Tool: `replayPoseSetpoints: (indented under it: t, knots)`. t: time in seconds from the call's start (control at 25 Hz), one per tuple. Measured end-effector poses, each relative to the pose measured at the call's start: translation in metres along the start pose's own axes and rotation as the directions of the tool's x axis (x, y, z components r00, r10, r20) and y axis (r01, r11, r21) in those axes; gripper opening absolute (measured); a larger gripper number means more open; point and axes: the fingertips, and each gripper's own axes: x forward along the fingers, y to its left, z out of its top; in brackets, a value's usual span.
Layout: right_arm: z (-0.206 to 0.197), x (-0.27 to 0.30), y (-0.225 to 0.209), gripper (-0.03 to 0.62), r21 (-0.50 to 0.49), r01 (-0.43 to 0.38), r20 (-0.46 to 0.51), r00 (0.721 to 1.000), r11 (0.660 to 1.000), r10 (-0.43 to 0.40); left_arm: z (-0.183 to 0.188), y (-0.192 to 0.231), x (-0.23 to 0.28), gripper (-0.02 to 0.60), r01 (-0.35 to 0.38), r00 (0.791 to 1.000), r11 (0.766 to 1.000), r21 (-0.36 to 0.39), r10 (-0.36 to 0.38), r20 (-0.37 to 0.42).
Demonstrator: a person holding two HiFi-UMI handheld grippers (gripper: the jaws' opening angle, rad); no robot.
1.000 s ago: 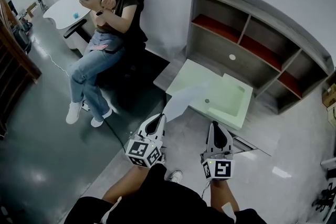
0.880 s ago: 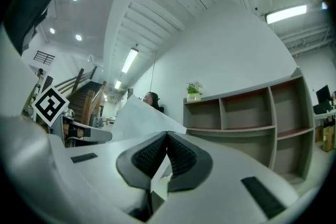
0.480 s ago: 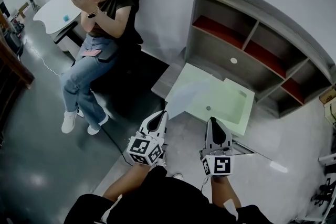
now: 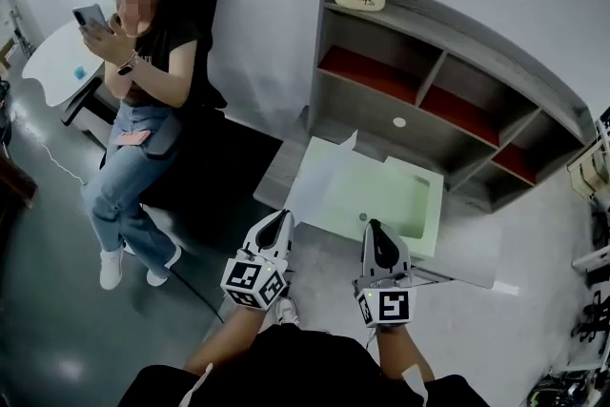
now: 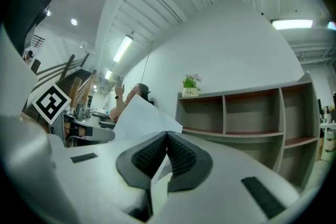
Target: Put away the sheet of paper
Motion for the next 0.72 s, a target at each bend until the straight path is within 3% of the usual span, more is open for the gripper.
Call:
replayPoseSetpoints:
  t: [0.28, 0.52, 0.72]
  knots:
    - [-0.001, 0.014, -0.014, 0.017, -0.034, 0.054, -0.006, 0.998, 0.998, -0.055, 0.009, 0.004, 0.025, 0.006, 0.062, 0.998, 0.998, -0.008, -0.062, -0.004]
    - [-0.022, 0.021, -0.035, 0.017, 0.137, 0.079, -0.06, 0.996, 0.987, -0.072, 0.007, 0.006, 0.044, 0.006, 0.073, 0.997, 0.997, -0.03, -0.073, 0.004]
    - [-0.029, 0.027, -0.066, 0.017, 0.127, 0.111, -0.062, 0.993, 0.986, -0.103, -0.006, 0.001, 0.072, 0.006, 0.078, 0.997, 0.995, -0.056, -0.079, -0.025]
